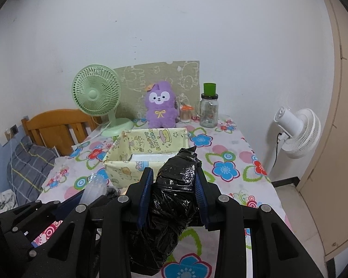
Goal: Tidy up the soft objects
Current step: 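Lift and carry the clear sleeve and black bundle over the fabric box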
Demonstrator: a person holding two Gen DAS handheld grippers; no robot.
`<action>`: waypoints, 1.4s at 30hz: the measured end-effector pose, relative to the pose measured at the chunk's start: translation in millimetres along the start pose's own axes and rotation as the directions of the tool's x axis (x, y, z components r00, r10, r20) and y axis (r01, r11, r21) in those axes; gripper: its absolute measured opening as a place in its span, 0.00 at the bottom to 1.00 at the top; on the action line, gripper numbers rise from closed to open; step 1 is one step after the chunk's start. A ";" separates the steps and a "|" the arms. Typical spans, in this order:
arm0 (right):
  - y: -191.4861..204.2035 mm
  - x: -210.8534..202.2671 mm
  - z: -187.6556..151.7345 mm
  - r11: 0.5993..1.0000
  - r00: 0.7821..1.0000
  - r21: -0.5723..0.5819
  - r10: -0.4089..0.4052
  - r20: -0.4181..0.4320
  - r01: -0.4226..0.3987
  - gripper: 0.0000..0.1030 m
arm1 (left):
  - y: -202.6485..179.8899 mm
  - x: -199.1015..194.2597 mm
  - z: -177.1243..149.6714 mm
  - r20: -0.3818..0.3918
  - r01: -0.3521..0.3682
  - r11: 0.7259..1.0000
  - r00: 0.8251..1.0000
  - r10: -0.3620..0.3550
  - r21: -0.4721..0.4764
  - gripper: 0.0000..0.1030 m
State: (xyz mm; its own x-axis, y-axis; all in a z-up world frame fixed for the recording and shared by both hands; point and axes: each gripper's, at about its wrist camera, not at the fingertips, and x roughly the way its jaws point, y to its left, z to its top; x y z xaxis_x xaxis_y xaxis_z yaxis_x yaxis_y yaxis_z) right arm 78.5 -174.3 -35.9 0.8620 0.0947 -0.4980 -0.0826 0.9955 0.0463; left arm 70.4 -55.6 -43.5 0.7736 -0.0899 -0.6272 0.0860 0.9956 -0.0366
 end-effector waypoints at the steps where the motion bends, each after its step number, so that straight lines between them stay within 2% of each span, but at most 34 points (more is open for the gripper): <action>1: 0.5 0.3 1.0 1.000 1.000 -0.002 0.002 0.001 -0.002 0.38 | -0.5 0.3 1.5 0.001 0.000 1.000 1.000 0.000 0.002 0.18; 18: 9.6 30.1 18.7 0.999 1.000 -0.028 0.016 -0.015 -0.016 0.38 | 2.5 23.1 20.8 0.004 -0.033 0.999 0.999 0.033 0.006 0.19; 42: 2.7 83.5 59.4 1.000 1.000 -0.015 0.014 -0.027 -0.015 0.38 | 10.1 65.7 70.5 0.033 -0.059 0.998 0.998 0.057 0.033 0.19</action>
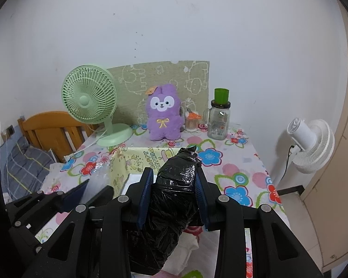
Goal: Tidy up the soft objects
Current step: 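Lift and carry the clear sleeve and black bundle over the fabric box, then release the clear sleeve into the box with the left tool while the right tool lowers the black bundle in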
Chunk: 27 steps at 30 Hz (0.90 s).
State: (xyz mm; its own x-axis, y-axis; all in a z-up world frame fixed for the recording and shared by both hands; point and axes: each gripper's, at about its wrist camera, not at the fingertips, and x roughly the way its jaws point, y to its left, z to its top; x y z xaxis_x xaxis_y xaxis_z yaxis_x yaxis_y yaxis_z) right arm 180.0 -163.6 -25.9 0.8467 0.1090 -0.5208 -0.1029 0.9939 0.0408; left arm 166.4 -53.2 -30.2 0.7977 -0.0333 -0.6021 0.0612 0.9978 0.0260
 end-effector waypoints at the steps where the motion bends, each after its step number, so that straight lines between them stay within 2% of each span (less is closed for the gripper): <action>1: -0.5 2.2 1.6 1.000 1.000 0.001 -0.001 -0.001 0.001 0.38 | -0.1 1.9 1.5 -0.003 0.008 1.000 1.000 -0.008 -0.003 0.19; 7: -3.9 22.2 13.3 1.000 1.000 0.007 0.014 -0.018 -0.014 0.38 | 0.3 18.3 14.4 -0.010 0.024 1.000 1.000 -0.025 -0.014 0.19; 27: -3.5 88.5 38.4 1.000 0.998 0.003 -0.010 -0.057 0.010 0.38 | 14.1 80.6 42.8 -0.046 0.030 0.999 0.998 -0.032 -0.035 0.22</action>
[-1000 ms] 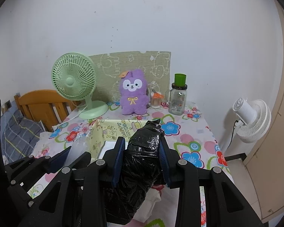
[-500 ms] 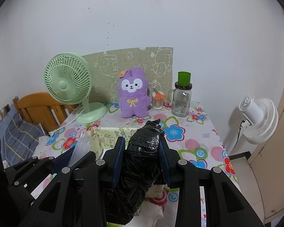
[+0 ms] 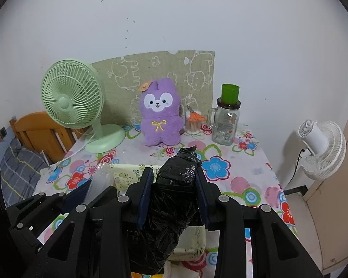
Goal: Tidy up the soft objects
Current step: 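Release the clear sleeve into the box with the left tool while the right tool lowers the black bundle in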
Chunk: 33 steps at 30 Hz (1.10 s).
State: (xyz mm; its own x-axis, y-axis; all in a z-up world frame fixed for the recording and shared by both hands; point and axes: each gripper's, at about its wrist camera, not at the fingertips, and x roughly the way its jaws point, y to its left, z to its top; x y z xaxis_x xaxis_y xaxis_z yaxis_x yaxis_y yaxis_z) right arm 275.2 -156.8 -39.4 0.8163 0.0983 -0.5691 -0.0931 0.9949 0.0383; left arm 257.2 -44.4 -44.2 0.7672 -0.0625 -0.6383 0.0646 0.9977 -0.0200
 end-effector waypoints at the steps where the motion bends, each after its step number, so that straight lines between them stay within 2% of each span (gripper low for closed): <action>1: -0.6 3.1 0.3 1.000 1.000 0.003 0.000 -0.005 0.000 0.38 | 0.3 3.0 0.6 -0.006 0.003 1.000 1.000 -0.003 -0.002 0.23; 5: -2.3 19.2 -1.1 1.000 0.999 0.012 -0.005 -0.036 0.005 0.38 | 1.1 17.5 2.7 -0.026 0.007 1.000 1.000 -0.007 0.005 0.25; 8: -1.3 28.3 -3.0 1.000 0.998 0.011 -0.006 -0.055 0.007 0.38 | 2.3 27.2 2.0 -0.041 0.005 1.000 0.999 -0.005 0.010 0.39; 10: 0.0 34.4 -4.1 1.000 0.998 0.004 -0.021 -0.065 0.021 0.38 | 3.6 32.5 1.4 -0.042 -0.006 1.000 0.999 0.007 0.010 0.45; 12: -0.4 41.7 -6.2 1.000 0.996 0.003 -0.024 -0.080 0.024 0.38 | 4.6 40.5 0.2 -0.054 -0.029 1.000 0.998 0.030 0.013 0.61; 15: -0.1 50.9 -9.9 1.000 0.994 0.006 -0.023 -0.105 0.024 0.39 | 5.1 52.2 -2.1 -0.096 -0.025 0.999 0.995 0.027 0.028 0.72; 18: -0.6 57.8 -13.0 1.000 0.993 0.013 0.004 -0.122 -0.002 0.41 | 6.4 56.6 -5.1 -0.096 -0.036 0.999 0.995 0.040 0.040 0.79; 19: -1.0 59.2 -13.9 1.000 0.992 0.017 0.019 -0.123 -0.017 0.43 | 6.8 57.3 -5.8 -0.095 -0.039 0.998 0.995 0.043 0.042 0.80; 21: -1.1 59.9 -15.2 1.000 0.992 0.017 0.012 -0.122 -0.010 0.57 | 7.8 59.2 -7.0 -0.098 -0.038 0.998 0.994 0.042 0.044 0.82; 22: -1.6 59.9 -15.4 1.000 0.993 0.015 -0.001 -0.119 0.003 0.69 | 8.1 59.6 -7.3 -0.098 -0.042 0.998 0.994 0.046 0.045 0.82; 23: -1.9 58.4 -15.6 1.000 0.994 0.009 -0.012 -0.106 0.013 0.76 | 8.4 59.9 -7.5 -0.098 -0.043 0.998 0.994 0.047 0.046 0.83; 27: -2.6 53.0 -14.7 1.000 0.995 -0.004 -0.024 -0.101 0.024 0.86 | 9.2 58.0 -7.9 -0.100 -0.038 0.998 0.994 0.043 0.046 0.85; 33: -3.5 43.2 -14.0 1.000 0.996 -0.002 -0.012 -0.094 0.012 0.87 | 7.0 49.6 -7.3 -0.089 -0.040 0.998 0.995 0.044 0.044 0.87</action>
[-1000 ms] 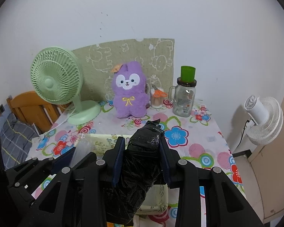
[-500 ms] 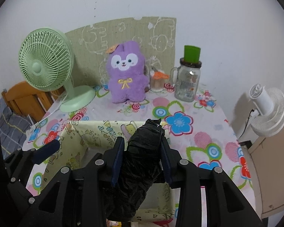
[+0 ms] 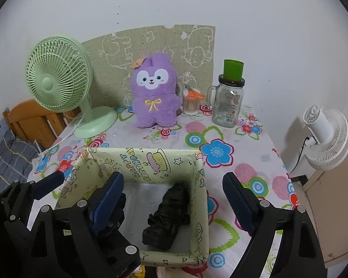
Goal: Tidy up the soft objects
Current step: 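Release the clear sleeve into the box with the left tool while the right tool lowers the black bundle in, then withdraw both tools from the box back toward the remaining items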
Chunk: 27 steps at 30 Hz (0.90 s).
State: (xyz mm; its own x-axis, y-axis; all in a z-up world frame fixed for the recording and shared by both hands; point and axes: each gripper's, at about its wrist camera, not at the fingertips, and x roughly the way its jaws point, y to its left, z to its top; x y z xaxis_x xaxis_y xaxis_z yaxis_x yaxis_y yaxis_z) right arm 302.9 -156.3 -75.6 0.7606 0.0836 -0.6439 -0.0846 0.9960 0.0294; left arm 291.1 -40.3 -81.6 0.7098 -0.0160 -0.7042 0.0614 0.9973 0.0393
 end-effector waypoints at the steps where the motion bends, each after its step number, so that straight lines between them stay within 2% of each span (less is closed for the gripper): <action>1: -0.2 -2.1 -0.4 1.000 1.000 0.002 0.001 0.003 -0.001 0.87 | -0.5 -2.1 -0.2 0.001 0.002 1.000 1.000 -0.002 -0.001 0.87; 27: -1.6 -75.0 -18.4 1.000 0.999 -0.015 -0.008 0.049 0.009 0.89 | -12.6 -71.5 -22.5 0.058 0.000 1.000 0.998 0.001 -0.003 0.91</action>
State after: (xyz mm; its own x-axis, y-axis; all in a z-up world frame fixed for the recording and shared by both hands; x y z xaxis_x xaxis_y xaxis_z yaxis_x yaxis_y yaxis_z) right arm 234.2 -164.7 -41.4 0.7920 0.0773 -0.6056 -0.0876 0.9961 0.0125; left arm 223.7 -50.1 -47.8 0.7495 -0.0195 -0.6617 0.0590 0.9976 0.0375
